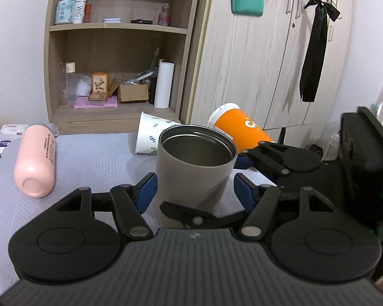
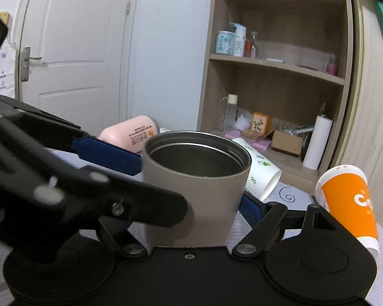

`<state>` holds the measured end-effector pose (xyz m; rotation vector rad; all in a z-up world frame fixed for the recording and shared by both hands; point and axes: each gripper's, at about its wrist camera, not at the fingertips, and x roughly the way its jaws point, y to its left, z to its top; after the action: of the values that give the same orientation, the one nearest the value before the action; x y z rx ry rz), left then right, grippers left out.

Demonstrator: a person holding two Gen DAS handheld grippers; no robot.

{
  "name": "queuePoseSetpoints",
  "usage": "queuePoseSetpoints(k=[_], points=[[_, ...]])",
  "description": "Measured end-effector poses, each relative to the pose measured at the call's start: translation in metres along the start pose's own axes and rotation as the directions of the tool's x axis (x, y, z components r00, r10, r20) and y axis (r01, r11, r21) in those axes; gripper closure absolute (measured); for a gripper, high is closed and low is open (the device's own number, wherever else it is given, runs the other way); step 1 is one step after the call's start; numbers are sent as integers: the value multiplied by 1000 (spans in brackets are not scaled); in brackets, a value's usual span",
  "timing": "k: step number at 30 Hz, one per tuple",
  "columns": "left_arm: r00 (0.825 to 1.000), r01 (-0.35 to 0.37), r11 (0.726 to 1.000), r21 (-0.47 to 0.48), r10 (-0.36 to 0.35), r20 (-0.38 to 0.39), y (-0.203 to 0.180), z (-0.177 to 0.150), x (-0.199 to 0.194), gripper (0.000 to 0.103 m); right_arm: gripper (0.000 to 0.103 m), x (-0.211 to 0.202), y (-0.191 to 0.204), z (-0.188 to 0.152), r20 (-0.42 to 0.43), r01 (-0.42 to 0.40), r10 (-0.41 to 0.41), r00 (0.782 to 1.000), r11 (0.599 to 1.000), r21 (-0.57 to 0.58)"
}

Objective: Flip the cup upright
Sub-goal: 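Lower the upright beige cup onto the table and open the left tool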

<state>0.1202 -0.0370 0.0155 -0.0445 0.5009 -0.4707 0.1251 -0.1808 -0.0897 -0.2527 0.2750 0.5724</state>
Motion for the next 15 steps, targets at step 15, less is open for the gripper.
queuePoseSetpoints(k=[15], points=[[986,-150,987,-58,153,62,1,-22,-64,33,10,-75,22,-16,104,162,-169,980,984,78]])
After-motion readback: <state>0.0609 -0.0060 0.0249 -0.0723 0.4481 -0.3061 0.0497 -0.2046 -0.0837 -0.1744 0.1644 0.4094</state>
